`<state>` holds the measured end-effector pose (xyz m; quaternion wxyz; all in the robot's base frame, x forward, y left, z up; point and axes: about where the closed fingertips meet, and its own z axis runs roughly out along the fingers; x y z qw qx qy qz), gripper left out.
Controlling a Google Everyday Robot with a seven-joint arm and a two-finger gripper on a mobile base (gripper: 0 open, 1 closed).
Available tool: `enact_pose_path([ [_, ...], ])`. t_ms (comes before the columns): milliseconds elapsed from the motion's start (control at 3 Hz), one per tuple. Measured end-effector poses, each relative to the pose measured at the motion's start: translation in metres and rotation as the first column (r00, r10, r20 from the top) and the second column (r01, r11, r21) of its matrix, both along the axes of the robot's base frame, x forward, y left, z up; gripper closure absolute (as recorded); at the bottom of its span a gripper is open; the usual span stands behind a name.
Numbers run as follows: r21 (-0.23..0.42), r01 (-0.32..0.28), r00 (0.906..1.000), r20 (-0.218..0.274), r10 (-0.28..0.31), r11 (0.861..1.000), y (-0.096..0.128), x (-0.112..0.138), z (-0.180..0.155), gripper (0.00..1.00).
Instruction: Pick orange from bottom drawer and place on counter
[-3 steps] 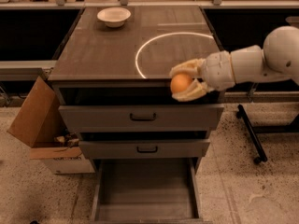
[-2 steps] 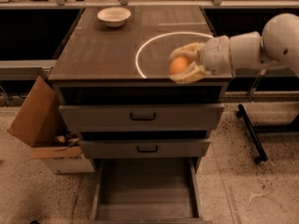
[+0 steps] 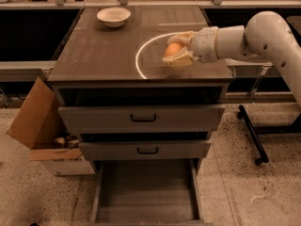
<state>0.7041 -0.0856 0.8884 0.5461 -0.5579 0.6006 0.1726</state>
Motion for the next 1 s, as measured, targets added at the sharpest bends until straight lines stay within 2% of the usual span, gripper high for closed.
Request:
enact_pose_path([
  [333,0.022,0.069,0.9972,-0.030,-0.069,0.997,0.004,0.036,-0.006,1.00],
  [667,0.045,0.128,0.9903,-0.061,-0.125,0.991,0.006,0.068,-0.011,0.85],
  [1000,0.055,0.172,0.9823,-0.084,-0.167,0.984,0.007,0.090,-0.015,0.62],
])
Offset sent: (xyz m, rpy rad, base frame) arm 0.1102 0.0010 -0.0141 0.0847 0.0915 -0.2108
